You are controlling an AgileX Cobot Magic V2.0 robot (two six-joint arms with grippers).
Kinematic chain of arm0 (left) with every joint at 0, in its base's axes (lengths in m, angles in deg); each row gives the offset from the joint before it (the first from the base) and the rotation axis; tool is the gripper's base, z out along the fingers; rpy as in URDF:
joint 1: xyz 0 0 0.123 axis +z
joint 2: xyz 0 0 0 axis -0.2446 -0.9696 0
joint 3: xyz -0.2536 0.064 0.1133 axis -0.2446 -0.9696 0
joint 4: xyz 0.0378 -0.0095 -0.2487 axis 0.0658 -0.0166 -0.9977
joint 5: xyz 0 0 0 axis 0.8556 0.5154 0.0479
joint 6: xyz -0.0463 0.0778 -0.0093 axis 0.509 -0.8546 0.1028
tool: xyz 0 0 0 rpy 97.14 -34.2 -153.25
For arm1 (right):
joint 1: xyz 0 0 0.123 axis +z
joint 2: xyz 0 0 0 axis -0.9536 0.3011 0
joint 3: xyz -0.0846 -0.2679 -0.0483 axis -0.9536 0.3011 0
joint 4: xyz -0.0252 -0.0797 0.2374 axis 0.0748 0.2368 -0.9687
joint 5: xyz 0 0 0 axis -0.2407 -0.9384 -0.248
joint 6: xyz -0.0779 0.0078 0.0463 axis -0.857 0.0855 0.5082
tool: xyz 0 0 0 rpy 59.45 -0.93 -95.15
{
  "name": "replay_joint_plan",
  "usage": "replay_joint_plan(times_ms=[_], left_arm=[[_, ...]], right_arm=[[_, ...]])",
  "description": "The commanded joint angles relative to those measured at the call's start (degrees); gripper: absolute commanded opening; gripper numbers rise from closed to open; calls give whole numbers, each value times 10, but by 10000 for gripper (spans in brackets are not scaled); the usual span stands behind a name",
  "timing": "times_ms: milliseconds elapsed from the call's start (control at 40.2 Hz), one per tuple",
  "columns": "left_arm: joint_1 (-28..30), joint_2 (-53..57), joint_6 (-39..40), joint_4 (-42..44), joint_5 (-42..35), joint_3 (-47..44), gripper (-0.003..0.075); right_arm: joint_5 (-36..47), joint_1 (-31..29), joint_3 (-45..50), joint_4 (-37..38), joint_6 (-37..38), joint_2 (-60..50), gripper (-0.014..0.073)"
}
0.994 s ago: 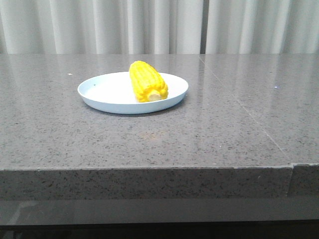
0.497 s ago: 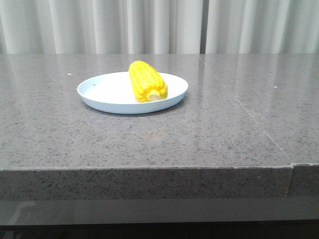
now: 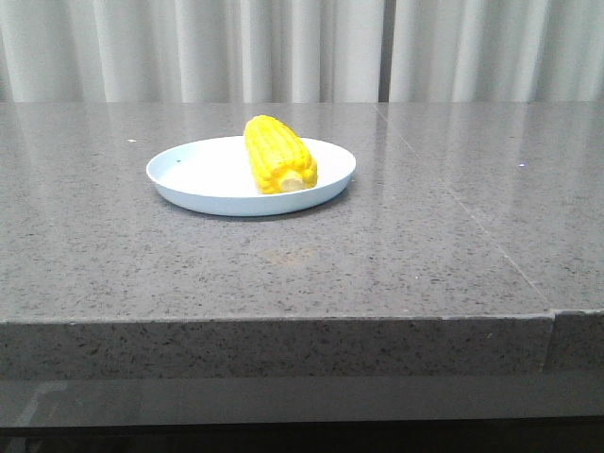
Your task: Place corn on plate with both arms
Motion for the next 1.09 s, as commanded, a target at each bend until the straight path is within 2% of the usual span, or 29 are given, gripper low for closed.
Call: replay_joint_plan(times_ms=[0, 174, 298, 472, 646, 1069], left_arm=[[1, 12, 0, -8, -53, -1, -20], [1, 12, 0, -8, -53, -1, -20], [1, 12, 0, -8, -53, -1, -20], [1, 12, 0, -8, -53, -1, -20], [1, 12, 0, -8, -53, -1, -20], [1, 12, 0, -8, -53, -1, -20]], right_arm=[[47, -6, -4, 15, -3, 7, -67], [91, -46, 49, 4, -11, -1, -67], [141, -99, 108, -45, -61, -30, -67], [153, -155, 169, -88, -92, -88, -67], [180, -165, 209, -91, -93, -107, -67], [162, -165, 207, -91, -93, -106, -67]])
